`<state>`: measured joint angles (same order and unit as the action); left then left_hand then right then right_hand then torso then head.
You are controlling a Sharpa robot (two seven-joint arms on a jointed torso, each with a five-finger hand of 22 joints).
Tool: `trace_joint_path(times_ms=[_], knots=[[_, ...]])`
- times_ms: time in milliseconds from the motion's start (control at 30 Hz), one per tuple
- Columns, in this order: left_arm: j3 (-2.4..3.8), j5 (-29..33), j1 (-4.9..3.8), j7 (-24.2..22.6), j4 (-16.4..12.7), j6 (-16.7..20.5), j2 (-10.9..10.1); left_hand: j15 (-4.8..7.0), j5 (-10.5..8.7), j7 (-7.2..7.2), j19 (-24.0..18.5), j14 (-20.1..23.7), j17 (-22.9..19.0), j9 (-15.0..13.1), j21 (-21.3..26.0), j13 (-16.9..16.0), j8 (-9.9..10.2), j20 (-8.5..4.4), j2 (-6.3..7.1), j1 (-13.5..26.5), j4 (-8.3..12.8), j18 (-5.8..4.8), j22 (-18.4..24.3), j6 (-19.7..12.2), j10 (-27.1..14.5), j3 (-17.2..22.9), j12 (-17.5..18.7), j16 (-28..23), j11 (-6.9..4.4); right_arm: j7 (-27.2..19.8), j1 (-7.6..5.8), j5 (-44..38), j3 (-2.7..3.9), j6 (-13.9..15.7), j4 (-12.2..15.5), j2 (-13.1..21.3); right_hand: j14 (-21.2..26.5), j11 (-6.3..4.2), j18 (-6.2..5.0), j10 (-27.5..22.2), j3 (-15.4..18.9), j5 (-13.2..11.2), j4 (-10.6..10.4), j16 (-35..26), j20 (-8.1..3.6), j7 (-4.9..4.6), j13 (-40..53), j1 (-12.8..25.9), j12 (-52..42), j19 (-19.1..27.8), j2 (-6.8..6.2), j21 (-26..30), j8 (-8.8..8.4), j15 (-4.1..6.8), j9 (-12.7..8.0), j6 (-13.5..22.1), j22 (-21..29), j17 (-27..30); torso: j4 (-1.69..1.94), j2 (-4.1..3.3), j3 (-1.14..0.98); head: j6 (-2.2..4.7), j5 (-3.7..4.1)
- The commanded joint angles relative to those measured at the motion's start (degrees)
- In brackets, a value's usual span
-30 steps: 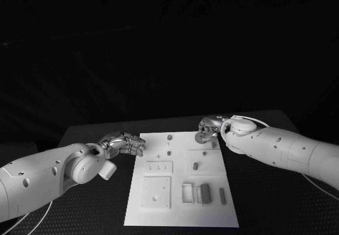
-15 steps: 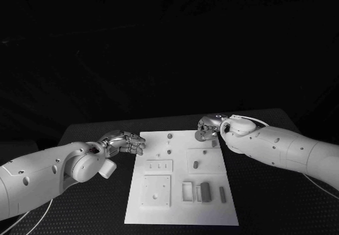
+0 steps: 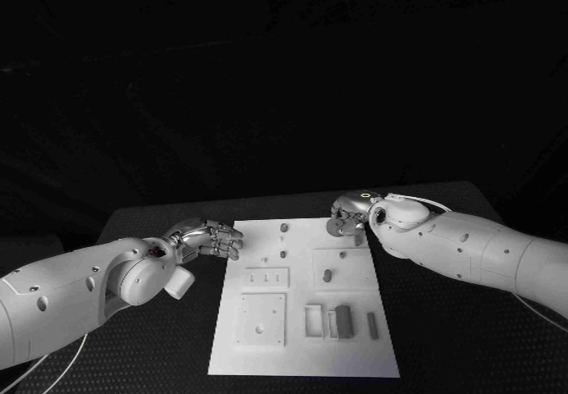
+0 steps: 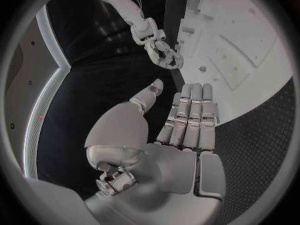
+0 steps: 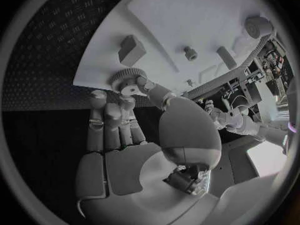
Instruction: Assemble the parts on the task board
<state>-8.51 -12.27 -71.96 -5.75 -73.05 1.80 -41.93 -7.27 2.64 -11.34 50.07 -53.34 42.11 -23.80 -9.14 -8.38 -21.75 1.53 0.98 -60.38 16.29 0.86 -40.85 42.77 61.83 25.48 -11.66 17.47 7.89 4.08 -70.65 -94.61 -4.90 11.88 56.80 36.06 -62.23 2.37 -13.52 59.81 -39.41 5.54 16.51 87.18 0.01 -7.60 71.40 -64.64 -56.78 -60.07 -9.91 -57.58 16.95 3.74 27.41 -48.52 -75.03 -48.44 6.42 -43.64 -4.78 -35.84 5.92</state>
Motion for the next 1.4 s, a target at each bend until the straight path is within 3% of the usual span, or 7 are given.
trace_joint_path(times_ms=[33, 233, 467, 633, 933, 1400], knots=[[0.04, 0.3, -0.01, -0.5, -0.1, -0.8, 0.0, 0.05, 0.26, -0.65, 0.3, -0.2, 0.1, -0.1, 0.2, -0.1, 0.1, -0.02, -0.08, 0.6, 0.0, 1.03, -0.1, 0.2, -0.1, -0.5, -0.1, -0.3, 0.15, 0.6, 0.82, -2.1, -0.56, -2.8, -0.7, 0.3, 0.3, -0.10, -1.48, -1.6, -0.1, -0.1, 0.1, -0.2, 0.06, -1.00, -0.1, -0.4, -0.4, 0.4, -0.35, 0.1, 0.22, -0.04, 0.1, -1.9, -0.9, -0.1, 0.19, 0.00, 0.00, -0.02, 0.00], [0.04, 0.3, -0.01, -0.5, -0.1, -0.8, 0.1, 0.05, 0.26, -0.65, 0.3, -0.2, 0.1, -0.1, 0.2, -0.1, 0.1, -0.02, -0.08, 0.6, 0.0, 1.03, -0.1, 0.2, -0.2, -0.5, -0.2, -0.3, 0.16, 0.4, 0.89, -2.4, -0.62, -2.9, -1.1, 0.3, 0.4, -0.35, -1.48, -1.8, -0.5, -0.1, 0.2, -0.1, 0.07, -0.74, -0.4, -2.2, -0.7, 0.6, 1.59, 0.0, 0.73, 0.14, 0.3, -2.9, -1.0, -0.1, 0.20, 0.01, 0.01, -0.02, 0.02], [0.04, 0.3, -0.01, -0.5, 0.0, -0.7, 0.0, 0.05, 0.26, -0.65, 0.3, -0.2, 0.1, -0.1, 0.2, -0.1, 0.2, -0.02, -0.10, 0.6, 0.0, 1.02, -0.1, 0.2, -0.2, -0.5, -0.2, -0.3, 0.16, -0.5, 0.91, -2.5, -0.62, -2.6, -1.0, 0.3, 0.3, -1.35, -1.48, -1.8, -0.1, -0.1, 0.0, 0.0, 0.30, 0.36, -1.4, -0.5, -1.5, 0.6, 5.20, -0.4, 2.28, 0.98, 0.9, -6.5, -1.0, -0.2, 0.20, 0.01, 0.01, -0.06, 0.03], [0.04, 0.3, -0.01, -0.5, 0.0, -0.7, 0.1, 0.05, 0.26, -0.65, 0.3, -0.2, 0.1, -0.1, 0.2, -0.1, 0.2, -0.02, -0.11, 0.6, 0.0, 1.02, -0.1, 0.2, -0.2, -0.5, -0.2, -0.3, 0.16, -0.9, 0.91, -3.1, -0.62, -1.5, -0.6, 0.3, 0.0, -2.05, -1.48, -1.6, -0.1, -0.1, 0.0, 0.2, 0.10, 1.19, -2.0, 0.3, -1.9, 0.3, 6.64, -0.6, 3.36, 1.60, 1.5, -8.9, -1.0, -0.2, 0.20, 0.01, 0.01, -0.06, 0.03], [0.04, 0.3, -0.01, -0.5, -0.1, -0.6, 0.0, 0.05, 0.26, -0.65, 0.3, -0.2, 0.2, -0.1, 0.3, -0.1, 0.2, -0.02, -0.13, 0.6, 0.0, 1.02, -0.1, 0.2, -0.2, -0.5, -0.2, -0.3, 0.16, 0.6, 0.89, -5.2, -0.61, 1.7, 1.9, 0.6, -0.4, -2.43, -1.48, -1.2, -0.1, -0.1, 0.1, 0.3, -0.20, 1.55, -2.4, 0.2, -2.2, 0.0, 6.81, -0.8, 3.71, 1.99, 1.8, -9.7, -1.0, -0.2, 0.20, 0.01, 0.05, -0.04, -0.08], [0.04, 0.3, -0.01, -0.5, -0.3, -0.5, -0.1, 0.05, 0.26, -0.65, 0.3, -0.2, 0.2, -0.1, 0.3, -0.1, 0.2, -0.03, -0.12, 0.6, 0.0, 1.02, -0.1, 0.2, -0.2, -0.5, -0.2, -0.4, 0.16, 3.6, 0.37, -10.2, -0.51, 5.1, 9.6, 0.3, -0.8, -2.62, -1.48, -0.7, -0.1, -0.1, 0.1, 0.3, -0.46, 1.72, -2.9, 0.3, -2.3, -0.4, 6.56, -1.0, 3.78, 2.22, 2.0, -10.0, -0.9, -0.1, 0.21, -0.01, 0.09, -0.05, -0.53]])
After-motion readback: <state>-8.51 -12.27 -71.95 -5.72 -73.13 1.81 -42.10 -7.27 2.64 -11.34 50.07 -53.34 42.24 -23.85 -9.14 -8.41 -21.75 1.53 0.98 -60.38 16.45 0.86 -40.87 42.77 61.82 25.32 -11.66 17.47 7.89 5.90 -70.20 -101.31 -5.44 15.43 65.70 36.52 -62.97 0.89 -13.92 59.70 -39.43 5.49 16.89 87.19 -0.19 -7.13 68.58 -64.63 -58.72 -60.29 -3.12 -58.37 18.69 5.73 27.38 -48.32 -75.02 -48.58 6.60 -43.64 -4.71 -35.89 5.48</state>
